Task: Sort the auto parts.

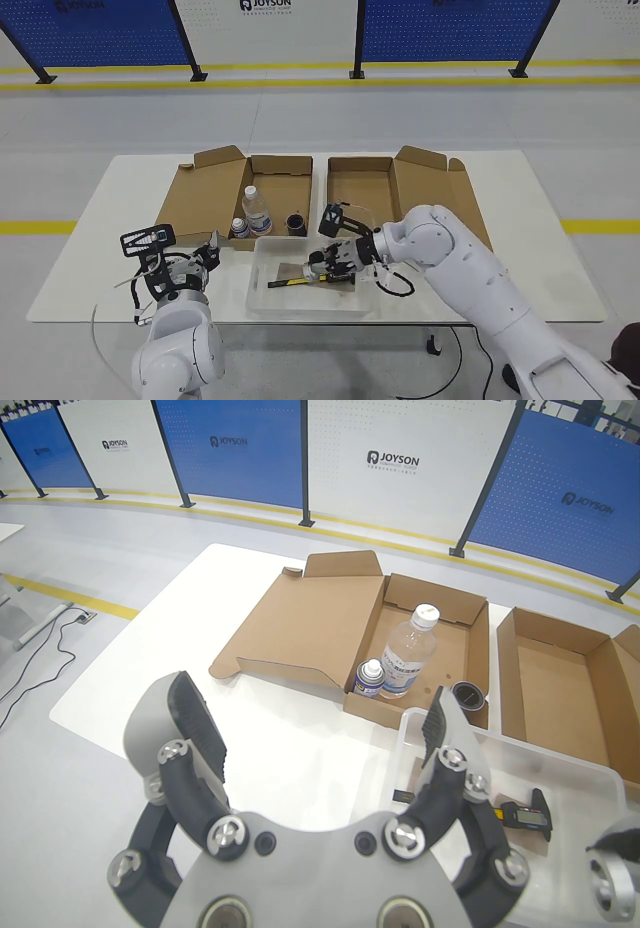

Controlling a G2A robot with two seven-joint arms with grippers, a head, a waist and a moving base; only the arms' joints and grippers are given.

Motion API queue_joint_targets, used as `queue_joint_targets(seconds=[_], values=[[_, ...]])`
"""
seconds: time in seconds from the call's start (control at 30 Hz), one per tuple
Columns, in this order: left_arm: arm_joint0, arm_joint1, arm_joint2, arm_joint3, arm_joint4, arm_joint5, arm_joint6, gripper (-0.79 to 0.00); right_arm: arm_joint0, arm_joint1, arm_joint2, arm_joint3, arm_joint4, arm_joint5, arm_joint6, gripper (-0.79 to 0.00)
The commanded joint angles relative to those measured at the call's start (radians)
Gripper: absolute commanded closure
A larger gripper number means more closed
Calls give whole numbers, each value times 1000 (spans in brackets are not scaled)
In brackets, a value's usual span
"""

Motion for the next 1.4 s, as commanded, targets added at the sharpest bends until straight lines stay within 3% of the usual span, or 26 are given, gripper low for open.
queue_joint_targets(seconds=[0.0, 0.17, 0.3, 0.5, 0.9, 1.37], values=[[0, 0, 0, 0, 0, 0, 0, -785, 1, 13, 40, -24, -63, 91, -13, 0], [0, 0, 0, 0, 0, 0, 0, -785, -26, 48, 155, -126, -194, 265, -47, 0], [0, 0, 0, 0, 0, 0, 0, -785, -45, 69, 220, -191, -303, 441, 0, 0], [0, 0, 0, 0, 0, 0, 0, -785, -43, 87, 275, -235, -409, 622, 92, 0], [0, 0, 0, 0, 0, 0, 0, -785, 6, 84, 248, -111, -551, 771, 158, 0], [0, 0, 0, 0, 0, 0, 0, -785, 133, 20, 76, 163, -589, 755, 167, 0]])
